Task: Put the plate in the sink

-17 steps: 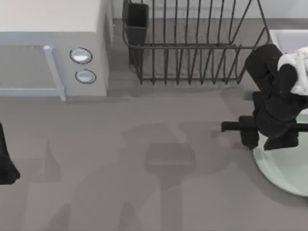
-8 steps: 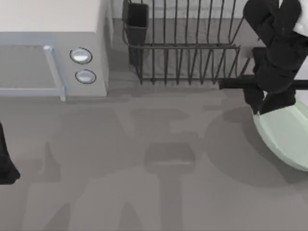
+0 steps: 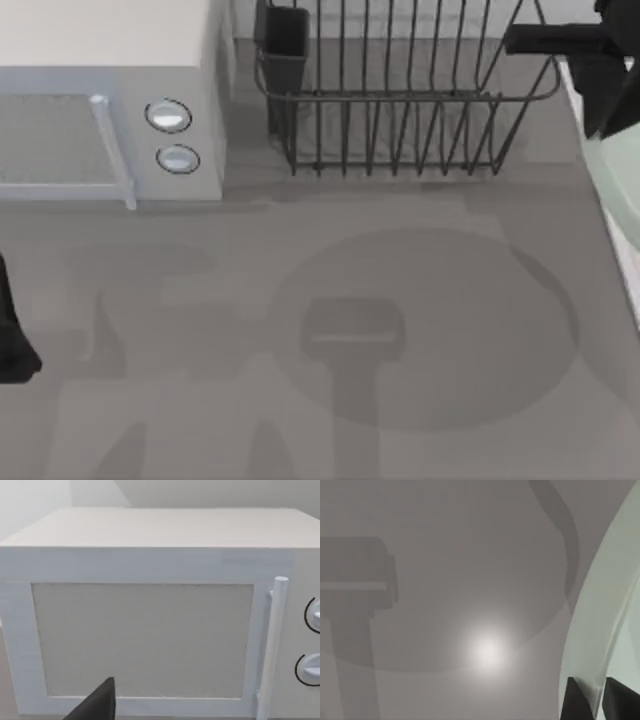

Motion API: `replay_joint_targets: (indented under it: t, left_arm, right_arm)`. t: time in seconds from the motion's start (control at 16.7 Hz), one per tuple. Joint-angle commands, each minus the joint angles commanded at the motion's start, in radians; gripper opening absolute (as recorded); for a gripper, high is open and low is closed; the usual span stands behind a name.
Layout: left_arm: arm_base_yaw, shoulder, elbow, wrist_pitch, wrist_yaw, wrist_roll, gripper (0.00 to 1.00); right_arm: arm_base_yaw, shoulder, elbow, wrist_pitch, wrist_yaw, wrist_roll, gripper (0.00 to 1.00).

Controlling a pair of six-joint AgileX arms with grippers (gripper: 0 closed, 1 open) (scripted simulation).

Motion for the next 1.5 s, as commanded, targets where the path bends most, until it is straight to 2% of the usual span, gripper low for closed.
replay_joint_targets:
  t: [0.18,0.66,1.26,1.5]
  left_arm:
    - [0.000,0.000,0.000,0.000,0.000,0.000,1.00]
    - [0.000,0.000,0.000,0.000,0.000,0.000,1.00]
    - [0.000,0.000,0.000,0.000,0.000,0.000,1.00]
    - [0.000,0.000,0.000,0.000,0.000,0.000,1.00]
  right_arm:
    - [-0.003,-0.012,0.066,-0.066,0.000,-0.003,0.00]
    - [-0.035,0.059,0.132,-0.072,0.000,-0.039,0.00]
    - [-0.342,0.626,0.647,-0.094,0.001,-0.345,0.00]
    - [-0.429,0.771,0.780,-0.093,0.001,-0.430,0.00]
